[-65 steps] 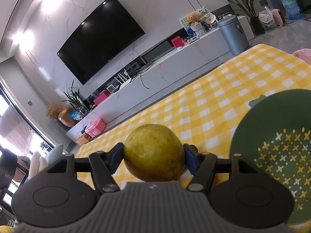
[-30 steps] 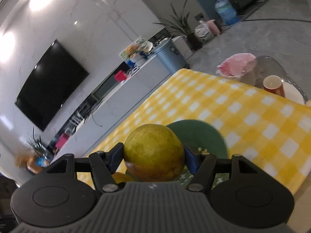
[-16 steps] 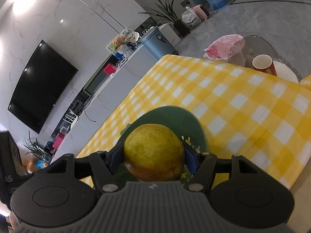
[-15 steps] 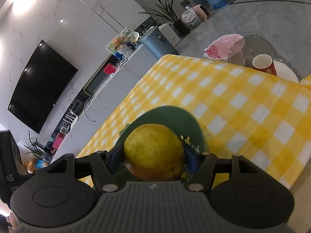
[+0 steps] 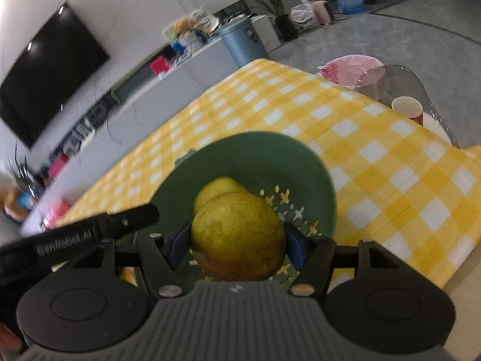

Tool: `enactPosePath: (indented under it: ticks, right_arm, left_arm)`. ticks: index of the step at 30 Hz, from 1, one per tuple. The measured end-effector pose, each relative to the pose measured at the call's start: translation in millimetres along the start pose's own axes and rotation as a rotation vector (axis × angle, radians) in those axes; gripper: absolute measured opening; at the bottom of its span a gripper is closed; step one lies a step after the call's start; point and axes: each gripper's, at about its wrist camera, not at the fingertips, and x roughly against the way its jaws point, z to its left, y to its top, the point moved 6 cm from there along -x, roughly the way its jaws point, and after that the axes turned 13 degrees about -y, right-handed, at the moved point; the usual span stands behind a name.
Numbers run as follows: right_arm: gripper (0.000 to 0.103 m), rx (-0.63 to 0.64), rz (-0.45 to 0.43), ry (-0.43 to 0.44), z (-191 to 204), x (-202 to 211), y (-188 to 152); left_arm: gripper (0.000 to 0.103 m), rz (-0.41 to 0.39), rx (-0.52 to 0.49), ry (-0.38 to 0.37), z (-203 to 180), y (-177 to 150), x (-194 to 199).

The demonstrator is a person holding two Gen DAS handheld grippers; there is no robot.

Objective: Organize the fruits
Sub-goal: 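Lower the pear into the colander and open the right gripper, then move the right gripper back to the pile and grasp an orange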

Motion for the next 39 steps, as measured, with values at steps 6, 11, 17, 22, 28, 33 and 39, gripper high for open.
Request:
enactPosePath:
  ticks: [6,11,17,22,28,33,39]
  right_arm:
    - [0.062,0.248,0.046,-0.065,34,-11,-19]
    - [0.054,0.317,0.03,-0.156,42,-19,-23]
    - [0.056,0.3,0.025,-0.175,39,-23,-19]
    - [0.074,0.255,0.02,-0.165,34,-19,-14]
    - [0.088,0.092,-0.044,-0.081,25,1,2]
    - [0.092,-0.024,-0.054,0.004,22,10,11]
    - [0.092,0.002,-0.06,-0.001,35,16,11]
  left_arm:
    - [0.068,-0.034,0.055,-0.006,21,0,6]
    - [0.069,-0.05,0.058,-0.003,30,-1,8]
    - [0.069,-0.033,0.053,-0.008,31,-6,6]
    - [0.071,-0.035,0.039,0.0,31,-8,10]
    - [0.077,-0.037,0.022,0.01,28,-10,19]
    - [0.083,-0.014,-0.004,-0.027,19,-16,32]
    - [0.083,-0.03,-0.007,-0.02,14,-20,59]
